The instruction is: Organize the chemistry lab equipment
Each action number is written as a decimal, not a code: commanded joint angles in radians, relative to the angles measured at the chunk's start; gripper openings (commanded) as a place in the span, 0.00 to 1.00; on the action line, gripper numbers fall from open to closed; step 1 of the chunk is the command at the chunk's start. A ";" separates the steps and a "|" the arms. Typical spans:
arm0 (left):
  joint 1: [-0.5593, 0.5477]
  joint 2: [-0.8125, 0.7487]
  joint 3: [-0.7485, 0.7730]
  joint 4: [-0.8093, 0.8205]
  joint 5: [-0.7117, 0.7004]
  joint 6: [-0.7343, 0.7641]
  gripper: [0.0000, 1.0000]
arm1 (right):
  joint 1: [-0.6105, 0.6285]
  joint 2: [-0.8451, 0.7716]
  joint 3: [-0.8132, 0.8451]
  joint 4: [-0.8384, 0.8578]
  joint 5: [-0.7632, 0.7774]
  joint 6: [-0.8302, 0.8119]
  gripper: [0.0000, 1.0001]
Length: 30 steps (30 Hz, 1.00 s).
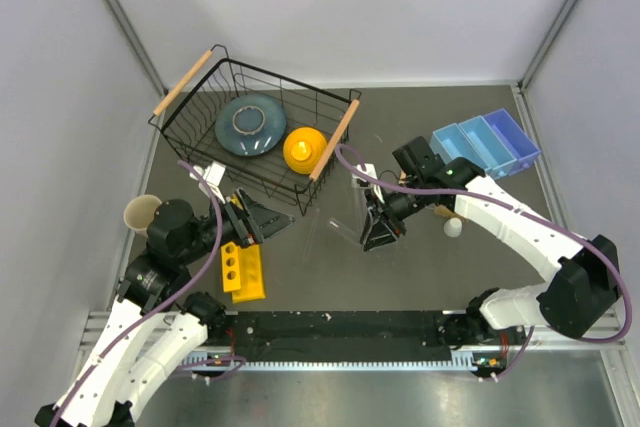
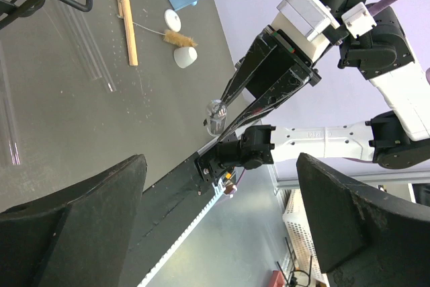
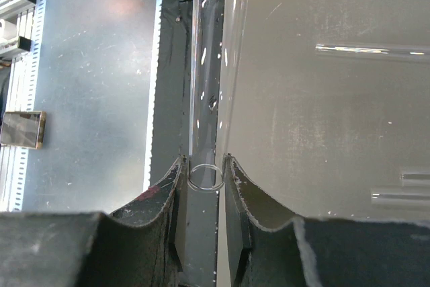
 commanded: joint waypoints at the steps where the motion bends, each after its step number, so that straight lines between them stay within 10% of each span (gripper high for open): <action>1: -0.005 -0.032 -0.038 0.100 -0.006 -0.039 0.99 | 0.019 0.006 0.058 0.011 -0.020 -0.021 0.15; 30: -0.210 0.250 -0.044 0.244 -0.090 -0.070 0.85 | 0.086 0.077 0.138 -0.017 -0.020 -0.033 0.15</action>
